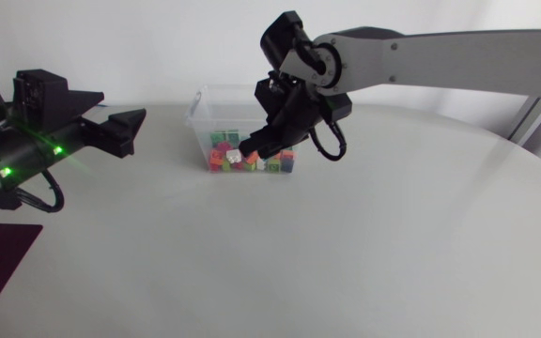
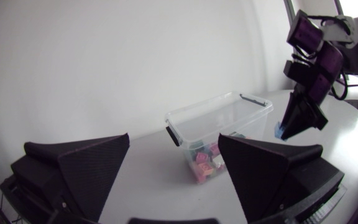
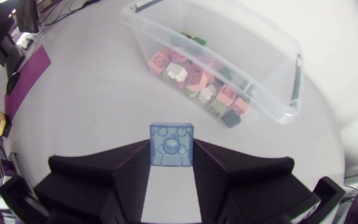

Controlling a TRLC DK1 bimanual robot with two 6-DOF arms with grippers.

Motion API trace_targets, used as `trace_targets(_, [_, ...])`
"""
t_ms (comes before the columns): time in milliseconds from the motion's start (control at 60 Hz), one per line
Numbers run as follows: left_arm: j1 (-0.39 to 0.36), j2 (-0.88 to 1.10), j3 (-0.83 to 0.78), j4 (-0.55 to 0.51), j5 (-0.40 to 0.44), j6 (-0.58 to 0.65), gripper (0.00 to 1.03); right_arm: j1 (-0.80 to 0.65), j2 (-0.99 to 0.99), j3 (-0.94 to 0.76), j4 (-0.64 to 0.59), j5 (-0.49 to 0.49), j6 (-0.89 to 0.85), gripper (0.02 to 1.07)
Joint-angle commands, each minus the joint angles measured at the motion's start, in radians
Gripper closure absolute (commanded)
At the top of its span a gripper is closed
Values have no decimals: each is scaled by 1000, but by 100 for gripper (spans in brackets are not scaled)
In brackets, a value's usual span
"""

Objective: Place the duplo bricks in the container

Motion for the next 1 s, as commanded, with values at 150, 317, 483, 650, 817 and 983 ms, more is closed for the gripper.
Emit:
trace_targets(150, [5, -122, -142, 43, 0, 12, 4, -26, -10, 76, 79, 32, 19, 74])
trace_targets(317, [18, -231, -254, 45, 0, -3, 4, -45, 13, 108, 142, 41, 16, 74])
trace_targets(483, [30, -329, -348, 45, -2, -72, 4, -64, 42, 133, 203, 53, 4, 74])
trace_targets(650, [51, -430, -416, 47, -17, -169, 4, -75, 91, 171, 266, 76, 2, 74])
trace_targets(817, [51, -508, -455, 47, -46, -194, 4, -78, 146, 220, 294, 87, 2, 73])
trace_targets(983, [59, -556, -477, 45, -75, -200, 4, -86, 183, 236, 329, 93, 4, 73])
